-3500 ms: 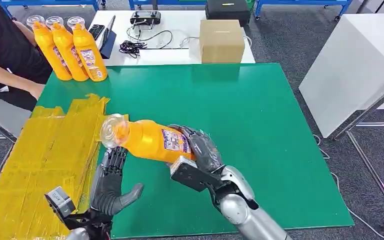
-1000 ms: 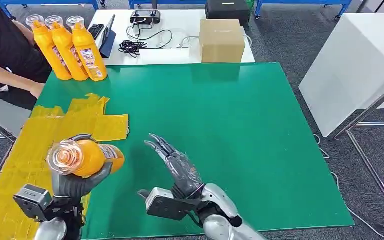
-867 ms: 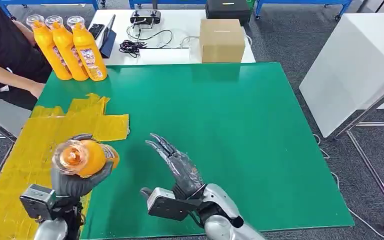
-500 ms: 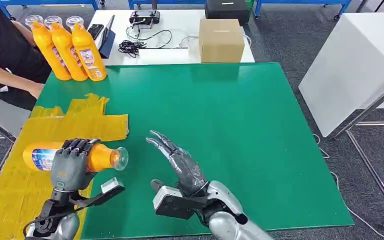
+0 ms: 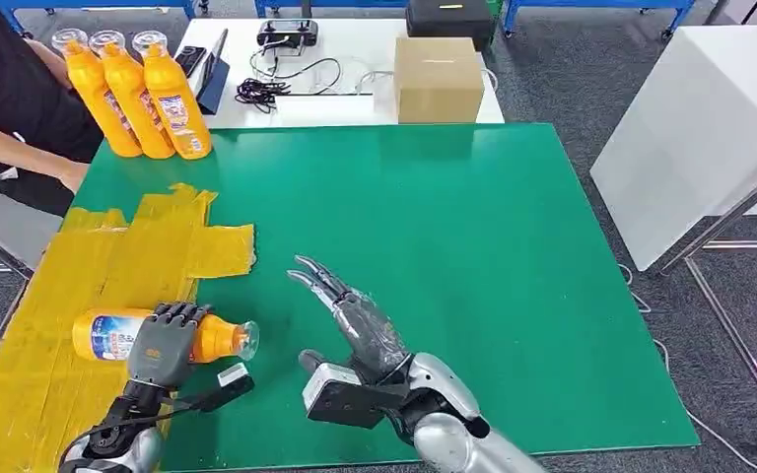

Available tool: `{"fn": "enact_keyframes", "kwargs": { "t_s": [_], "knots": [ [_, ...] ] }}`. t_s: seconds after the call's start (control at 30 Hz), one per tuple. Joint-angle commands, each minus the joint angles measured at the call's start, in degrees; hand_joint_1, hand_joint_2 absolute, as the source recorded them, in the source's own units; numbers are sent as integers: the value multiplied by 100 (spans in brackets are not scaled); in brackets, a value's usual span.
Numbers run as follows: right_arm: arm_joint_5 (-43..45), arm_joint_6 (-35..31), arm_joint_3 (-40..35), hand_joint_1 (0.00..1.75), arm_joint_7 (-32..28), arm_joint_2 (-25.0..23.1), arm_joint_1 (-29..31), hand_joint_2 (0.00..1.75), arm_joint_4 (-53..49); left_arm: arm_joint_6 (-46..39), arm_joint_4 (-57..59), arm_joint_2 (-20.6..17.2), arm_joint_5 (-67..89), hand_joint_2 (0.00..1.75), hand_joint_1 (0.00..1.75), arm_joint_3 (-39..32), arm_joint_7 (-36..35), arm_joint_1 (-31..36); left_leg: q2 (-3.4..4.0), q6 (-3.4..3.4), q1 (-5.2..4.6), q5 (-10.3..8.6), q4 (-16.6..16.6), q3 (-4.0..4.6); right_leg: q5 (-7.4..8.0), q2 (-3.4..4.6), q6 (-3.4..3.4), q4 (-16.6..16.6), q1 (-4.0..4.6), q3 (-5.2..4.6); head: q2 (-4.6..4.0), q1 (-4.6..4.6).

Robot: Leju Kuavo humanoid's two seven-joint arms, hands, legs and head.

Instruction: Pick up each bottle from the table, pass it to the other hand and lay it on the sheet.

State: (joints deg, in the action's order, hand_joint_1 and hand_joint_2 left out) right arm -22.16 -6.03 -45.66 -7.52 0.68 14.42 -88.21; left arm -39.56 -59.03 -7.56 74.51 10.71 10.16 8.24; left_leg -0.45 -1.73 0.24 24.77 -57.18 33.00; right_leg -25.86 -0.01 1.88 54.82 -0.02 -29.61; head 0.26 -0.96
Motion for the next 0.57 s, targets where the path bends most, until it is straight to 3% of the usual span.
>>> {"fn": "enact_keyframes", "kwargs": {
  "t_s": [0.03,0.23,0.33,0.37,0.43,0.47,0.5,0.57],
  "knots": [
    [0,90,-181,0,74,121,155,0,166,124,831,-131,276,0,0,369,-591,405,4,8,4,0,5,-12,0,1,-3,-5,4,12,0,0],
    [1,69,-161,0,63,179,93,0,154,-44,-48,-106,188,0,0,119,-428,80,9,6,4,2,4,-15,-1,5,0,-3,3,13,0,0],
    [5,40,-159,0,85,218,59,0,160,-44,-1445,531,433,0,0,-945,123,-400,12,5,6,8,-4,-7,-4,8,3,0,5,9,0,0],
    [5,2,-145,0,92,239,13,0,145,-44,-1968,914,274,0,0,-1425,702,-516,6,3,5,5,-4,-3,-3,3,3,2,5,5,0,0],
    [3,-15,-148,0,92,264,-12,0,132,-44,-2243,1148,281,0,0,-1711,993,-555,9,3,8,9,-10,0,-8,-4,5,2,7,3,0,0],
    [-5,-47,-147,0,88,277,-39,0,116,-44,-2715,1486,148,0,0,-2143,1500,-553,1,2,4,5,-8,6,-7,-10,5,1,2,-2,0,0],
    [-5,-47,-147,0,88,277,-39,0,116,-44,-2715,1486,148,0,0,-2143,1500,-553,-3,3,5,2,-9,15,-3,-8,3,1,4,-10,0,-2],
    [-27,-95,-154,0,81,283,-74,0,94,-44,-2823,1987,-245,0,0,-2787,2350,-427,-3,4,3,6,-10,14,-5,-6,4,2,2,-8,0,-2]
  ]
}}
